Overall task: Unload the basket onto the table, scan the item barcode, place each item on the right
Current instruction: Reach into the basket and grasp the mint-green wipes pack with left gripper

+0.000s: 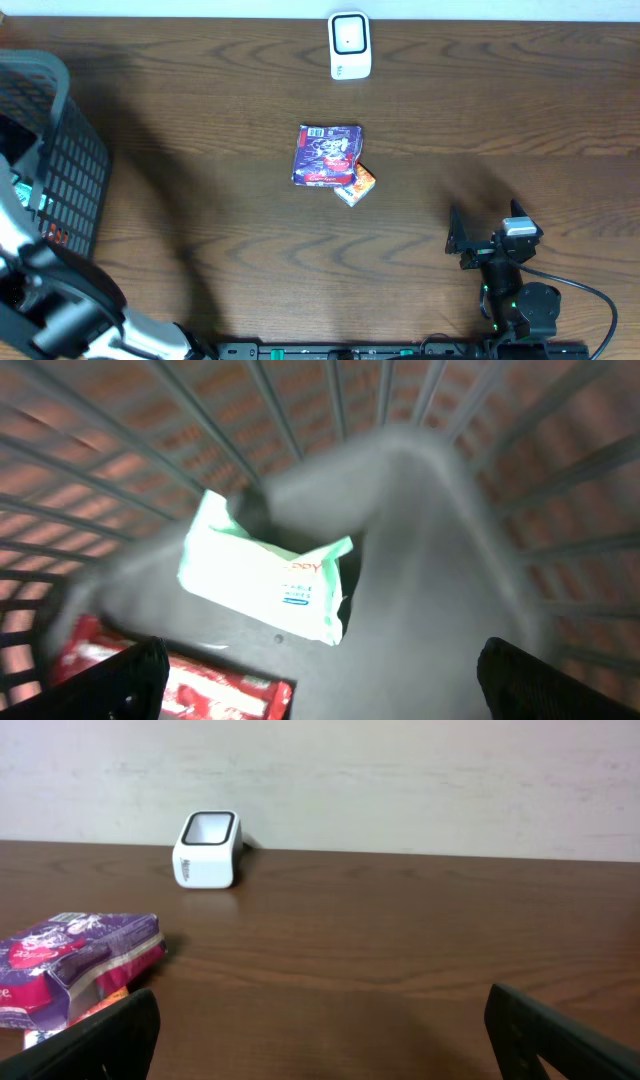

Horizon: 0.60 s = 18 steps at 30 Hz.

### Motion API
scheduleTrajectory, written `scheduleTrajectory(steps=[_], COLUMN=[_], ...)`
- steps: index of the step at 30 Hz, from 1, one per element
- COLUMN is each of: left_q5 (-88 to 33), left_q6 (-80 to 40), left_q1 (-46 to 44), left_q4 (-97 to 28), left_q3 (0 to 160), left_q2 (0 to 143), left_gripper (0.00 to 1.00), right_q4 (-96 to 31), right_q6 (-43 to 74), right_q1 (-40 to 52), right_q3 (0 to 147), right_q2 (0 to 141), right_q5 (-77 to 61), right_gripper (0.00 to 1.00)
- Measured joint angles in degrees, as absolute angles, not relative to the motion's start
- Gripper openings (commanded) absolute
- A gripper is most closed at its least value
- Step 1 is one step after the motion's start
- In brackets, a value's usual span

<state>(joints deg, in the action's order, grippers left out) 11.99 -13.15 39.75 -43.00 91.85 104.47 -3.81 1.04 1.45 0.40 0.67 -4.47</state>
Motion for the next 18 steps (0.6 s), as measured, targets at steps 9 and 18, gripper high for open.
scheduleTrajectory(steps=[9,18], left_q5=[15.25,17.54], left_q6=[-13.13,-13.13], left_q1=[39.77,41.63], left_q4=[-37.41,-34.57], left_q3=[91.85,91.85], left_q2=[116.18,121.38], left_gripper=[0.98,0.98], right_q4=[-3.81,-3.81], right_q6=[1.04,1.04], right_q1=[1.45,1.45], right_q3=[0.40,0.40], right_q2=[0.67,0.67], right_q5=[-4.47,-4.47], right_gripper=[0.99,0.99])
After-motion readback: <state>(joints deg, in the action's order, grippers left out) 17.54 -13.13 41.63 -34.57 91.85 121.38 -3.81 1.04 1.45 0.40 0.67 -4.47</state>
